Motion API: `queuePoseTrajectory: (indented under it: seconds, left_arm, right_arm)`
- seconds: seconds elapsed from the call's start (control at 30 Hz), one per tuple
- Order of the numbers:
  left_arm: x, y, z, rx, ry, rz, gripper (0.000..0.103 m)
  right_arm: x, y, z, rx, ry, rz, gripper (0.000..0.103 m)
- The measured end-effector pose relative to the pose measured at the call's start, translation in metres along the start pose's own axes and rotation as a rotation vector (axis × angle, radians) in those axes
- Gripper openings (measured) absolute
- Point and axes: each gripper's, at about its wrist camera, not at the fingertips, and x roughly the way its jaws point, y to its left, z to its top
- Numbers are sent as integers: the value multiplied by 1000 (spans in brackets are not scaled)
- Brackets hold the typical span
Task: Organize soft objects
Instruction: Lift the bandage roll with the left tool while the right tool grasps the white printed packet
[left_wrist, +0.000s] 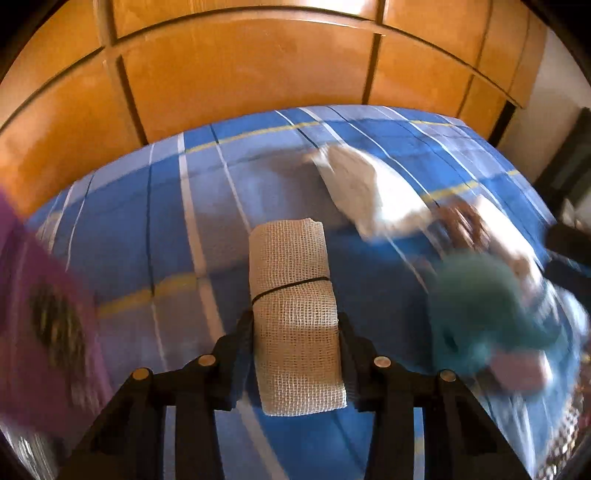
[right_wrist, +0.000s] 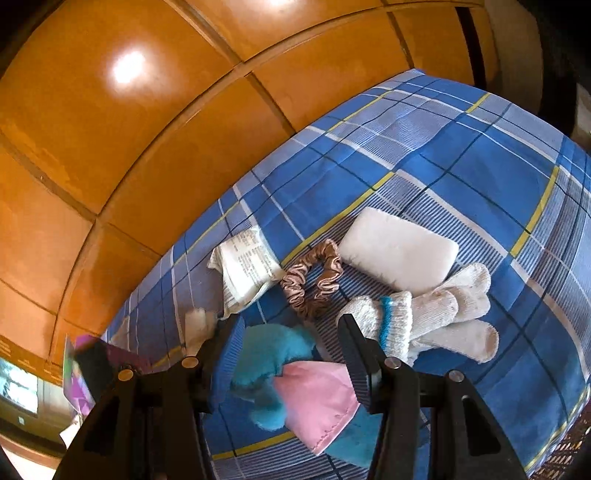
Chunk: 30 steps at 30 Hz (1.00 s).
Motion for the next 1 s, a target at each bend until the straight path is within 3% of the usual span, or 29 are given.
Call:
queuePoseTrajectory:
  seconds: [0.2,0.27,0.33,0.53,0.7,0.87,1.0]
  left_arm:
    - [-38,7,-63,40,-45,-3,42]
    - [-47,15,-76,32,-60,-13,42]
    - [-50,20,-83,17,-72,-29,42]
    - [-51,27,-90,17,-105,-69,43]
    - [-51,28,-90,-2,-122,-78,43]
    - [-51,29,-90,-11,-131,-81,43]
    - [-51,31,-90,-15,-139,-89,43]
  right_arm:
    - [15,47,4,-246,75,-17,53]
    - [28,69,15,-371,88,-37,65]
    - [49,82,27,-441,116,-62,71]
    - [131,95,65,-502,263,-210,71]
    - [170,92,67,-497,361,-265,74]
    - [166,102,62,-568,327,-283,49]
    - [140,110,54,-606,265,-261,47]
